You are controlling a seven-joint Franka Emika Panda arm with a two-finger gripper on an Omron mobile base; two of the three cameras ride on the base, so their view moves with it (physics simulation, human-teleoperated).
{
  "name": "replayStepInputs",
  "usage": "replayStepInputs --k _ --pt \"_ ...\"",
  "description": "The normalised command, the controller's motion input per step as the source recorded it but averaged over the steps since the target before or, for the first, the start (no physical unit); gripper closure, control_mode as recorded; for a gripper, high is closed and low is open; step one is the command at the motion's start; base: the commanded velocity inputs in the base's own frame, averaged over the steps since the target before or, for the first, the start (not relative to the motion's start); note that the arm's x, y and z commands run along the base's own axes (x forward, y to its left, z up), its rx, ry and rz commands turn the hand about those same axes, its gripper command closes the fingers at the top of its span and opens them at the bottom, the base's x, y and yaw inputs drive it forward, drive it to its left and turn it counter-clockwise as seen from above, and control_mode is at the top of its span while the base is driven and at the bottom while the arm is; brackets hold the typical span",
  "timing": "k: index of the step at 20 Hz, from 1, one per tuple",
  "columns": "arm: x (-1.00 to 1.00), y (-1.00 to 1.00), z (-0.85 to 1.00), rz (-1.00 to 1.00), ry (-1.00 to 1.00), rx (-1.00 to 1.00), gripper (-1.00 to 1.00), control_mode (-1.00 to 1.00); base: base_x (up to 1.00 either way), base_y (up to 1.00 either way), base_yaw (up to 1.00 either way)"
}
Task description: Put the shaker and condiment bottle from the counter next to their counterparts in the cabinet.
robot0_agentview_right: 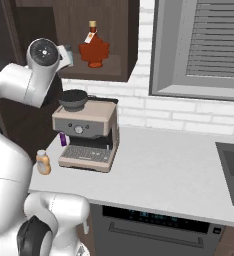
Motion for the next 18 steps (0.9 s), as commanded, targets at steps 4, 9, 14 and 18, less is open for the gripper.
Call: replayStepInputs --k 4,9,14,18 --pt "0.34 0.0 0.0 0.0 0.0 0.03 1.0 -1.0 0.0 0.0 0.0" --pt "0.33 0.0 0.0 0.0 0.0 0.02 1.0 -1.0 0.0 0.0 0.0" --pt "0.32 0.03 0.0 0.0 0.0 0.0 1.0 -1.0 0.0 0.0 0.0" --pt "0.3 0.05 0.0 0.0 0.0 0.0 1.0 -1.0 0.0 0.0 0.0"
